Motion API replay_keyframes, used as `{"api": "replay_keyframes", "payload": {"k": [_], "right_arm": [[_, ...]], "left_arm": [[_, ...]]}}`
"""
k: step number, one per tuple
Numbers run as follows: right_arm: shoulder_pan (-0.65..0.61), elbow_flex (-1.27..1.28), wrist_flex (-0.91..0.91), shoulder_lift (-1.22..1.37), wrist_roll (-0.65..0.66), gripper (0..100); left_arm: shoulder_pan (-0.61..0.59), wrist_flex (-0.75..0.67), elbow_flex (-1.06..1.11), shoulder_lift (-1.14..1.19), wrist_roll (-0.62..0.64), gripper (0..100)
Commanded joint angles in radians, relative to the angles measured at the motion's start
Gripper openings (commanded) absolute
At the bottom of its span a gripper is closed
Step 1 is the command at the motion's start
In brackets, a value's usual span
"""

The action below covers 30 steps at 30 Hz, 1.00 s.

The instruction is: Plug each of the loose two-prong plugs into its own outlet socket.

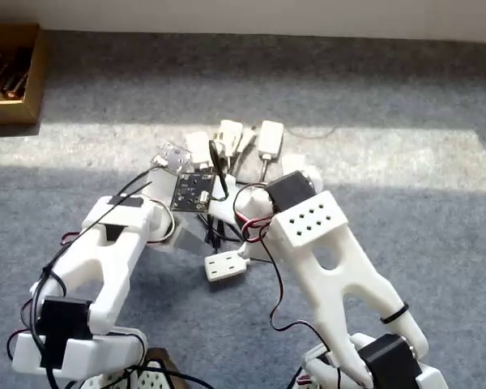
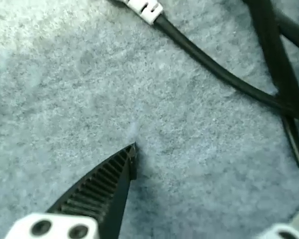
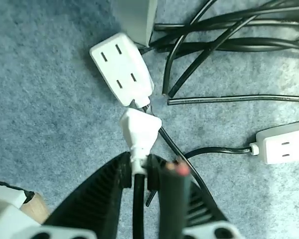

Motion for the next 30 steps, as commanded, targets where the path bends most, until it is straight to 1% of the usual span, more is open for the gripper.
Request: {"api": "replay_keyframes", "payload": {"k": [1, 4, 7, 9, 11, 13, 15, 19, 22, 26, 28, 30], "right_arm": [[-0.008, -0.002, -0.008, -0.047, -0.008, 0.5], [-0.007, -0.002, -0.008, -0.047, -0.006, 0.5], [-0.01, -0.002, -0.008, -0.047, -0.005, 0.5], [-0.016, -0.002, -0.007, -0.047, 0.031, 0.5], [-0.041, -0.002, 0.01, -0.042, 0.081, 0.5], [-0.079, -0.004, 0.028, -0.038, 0.129, 0.5], [-0.113, -0.004, 0.028, -0.035, 0.172, 0.5], [-0.156, -0.041, 0.031, 0.024, 0.245, 0.5], [-0.159, -0.193, 0.108, 0.156, 0.278, 0.5], [-0.16, -0.565, 0.292, 0.372, 0.288, 0.5], [-0.153, -0.717, 0.295, 0.46, 0.269, 0.5], [-0.134, -0.786, 0.295, 0.527, 0.232, 0.5]], "left_arm": [[0.031, -0.005, 0.007, -0.005, -0.006, 51], [0.021, -0.005, 0.001, -0.005, -0.006, 51], [-0.044, -0.009, -0.033, -0.021, 0.012, 50], [-0.11, -0.011, -0.059, -0.051, 0.101, 47], [-0.174, -0.011, -0.07, -0.091, 0.199, 40], [-0.229, -0.009, -0.062, -0.131, 0.262, 35], [-0.268, -0.011, -0.022, -0.174, 0.287, 37], [-0.305, -0.011, 0.058, -0.254, 0.29, 44], [-0.323, -0.02, 0.099, -0.305, 0.292, 45], [-0.318, -0.12, 0.166, -0.318, 0.29, 45], [-0.317, -0.137, 0.176, -0.318, 0.29, 45], [-0.317, -0.137, 0.177, -0.317, 0.288, 45]]}}
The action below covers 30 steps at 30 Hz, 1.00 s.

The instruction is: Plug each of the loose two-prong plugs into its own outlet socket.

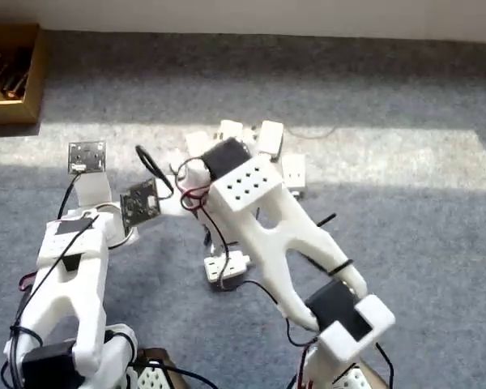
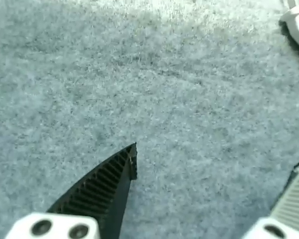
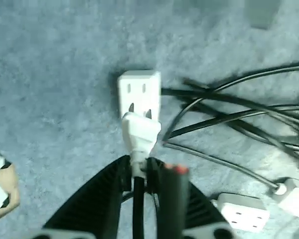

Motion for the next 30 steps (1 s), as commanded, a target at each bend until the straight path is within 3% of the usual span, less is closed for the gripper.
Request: {"api": "replay_keyframes", "payload": {"k": [1, 10, 13, 19, 26, 30], "right_arm": [[0.022, -0.194, 0.047, 0.085, -0.043, 0.5], [0.035, -0.16, 0.047, 0.143, -0.081, 0.5], [0.065, -0.16, 0.045, 0.142, -0.149, 0.5], [0.163, -0.206, 0.042, 0.142, -0.341, 0.5], [0.2, -0.306, 0.042, 0.143, -0.485, 0.5], [0.148, -0.309, 0.042, 0.143, -0.559, 0.5]], "left_arm": [[-0.001, -0.025, 0.001, -0.028, 0.005, 45], [0.022, -0.026, 0.004, -0.028, 0.002, 45], [0.03, -0.02, -0.008, -0.039, 0.002, 45], [0.13, 0.224, -0.17, -0.154, 0.0, 45], [0.11, 0.434, -0.361, -0.423, 0.0, 46], [0.114, 0.508, -0.331, -0.527, 0.0, 56]]}}
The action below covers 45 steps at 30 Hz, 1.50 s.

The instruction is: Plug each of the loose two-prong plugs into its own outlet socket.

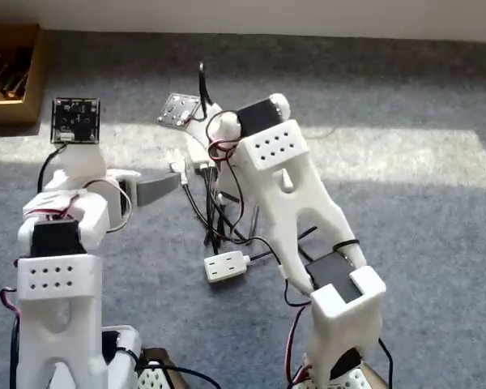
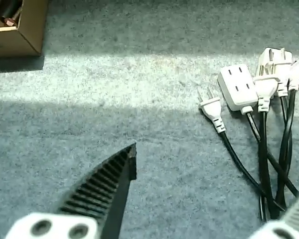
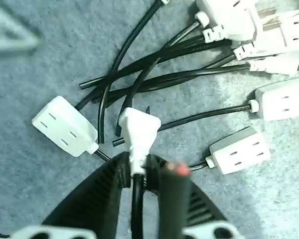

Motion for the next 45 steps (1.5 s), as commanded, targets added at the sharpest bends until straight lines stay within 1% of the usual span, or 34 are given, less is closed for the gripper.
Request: {"api": "replay_keyframes", "payload": {"k": [1, 3, 4, 9, 11, 17, 22, 25, 31, 36, 40, 45], "right_arm": [[-0.056, -0.048, 0.039, -0.018, -0.077, 0.5], [-0.091, -0.048, 0.041, -0.021, -0.135, 0.5], [-0.105, -0.048, 0.041, -0.027, -0.158, 0.5], [-0.133, 0.007, 0.042, -0.193, -0.229, 0.5], [-0.133, 0.079, 0.042, -0.288, -0.232, 0.5], [-0.134, 0.321, 0.038, -0.47, -0.235, 0.5], [-0.136, 0.364, 0.036, -0.542, -0.273, 0.5], [-0.137, 0.358, 0.035, -0.55, -0.276, 0.5], [-0.213, 0.367, 0.005, -0.55, -0.324, 0.5], [-0.214, 0.372, -0.007, -0.547, -0.324, 0.5], [-0.214, 0.417, -0.071, -0.521, -0.334, 0.5], [-0.214, 0.427, -0.11, -0.458, -0.364, 0.5]], "left_arm": [[-0.005, 0.035, 0.005, -0.093, 0.0, 58], [-0.03, 0.032, 0.068, -0.111, 0.0, 58], [-0.045, 0.003, 0.101, -0.111, 0.0, 58], [-0.101, -0.296, 0.308, -0.085, 0.0, 56], [-0.101, -0.358, 0.349, -0.071, 0.0, 56], [-0.056, -0.361, 0.352, -0.059, 0.006, 56], [-0.013, -0.361, 0.354, -0.061, 0.006, 56], [0.033, -0.358, 0.358, -0.058, 0.008, 56], [0.104, -0.358, 0.355, -0.056, 0.008, 56], [0.107, -0.356, 0.357, -0.062, 0.008, 56], [0.108, -0.356, 0.36, -0.061, 0.008, 56], [0.124, -0.301, 0.355, -0.064, 0.006, 56]]}}
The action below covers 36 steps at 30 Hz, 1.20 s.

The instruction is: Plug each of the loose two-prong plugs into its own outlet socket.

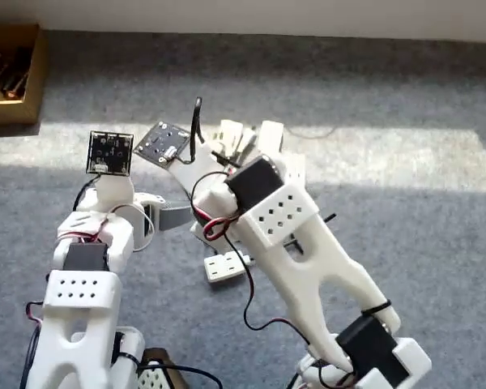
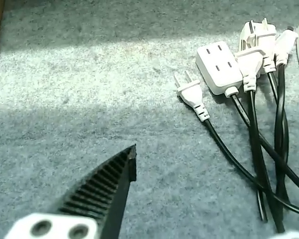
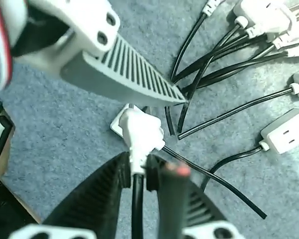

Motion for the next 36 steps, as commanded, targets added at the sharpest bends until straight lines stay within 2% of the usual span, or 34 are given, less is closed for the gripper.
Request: {"api": "replay_keyframes", "payload": {"k": [1, 6, 11, 19, 21, 25, 29, 36], "right_arm": [[-0.005, -0.008, -0.035, 0.004, -0.017, 0.5], [-0.001, -0.074, -0.007, -0.005, -0.018, 0.5], [0.021, -0.182, 0.058, 0.002, -0.018, 0.5], [0.03, -0.196, 0.07, 0.004, -0.012, 0.5], [0.03, -0.193, 0.09, 0.005, -0.011, 0.5], [0.033, -0.166, 0.119, 0.004, 0.009, 0.5], [0.038, -0.051, 0.093, 0.004, 0.025, 0.5], [0.038, 0.093, 0.053, 0.002, 0.041, 0.5]], "left_arm": [[0.042, 0.035, -0.002, -0.005, 0.005, 56], [0.128, 0.038, 0.068, -0.005, 0.005, 56], [0.133, 0.038, 0.07, -0.005, 0.003, 56], [0.13, 0.038, 0.068, -0.005, 0.002, 56], [0.094, 0.021, 0.065, -0.005, 0.002, 56], [-0.042, -0.098, 0.061, -0.005, 0.002, 56], [-0.156, -0.104, 0.056, -0.005, 0.005, 56], [-0.186, -0.11, 0.125, -0.005, 0.008, 56]]}}
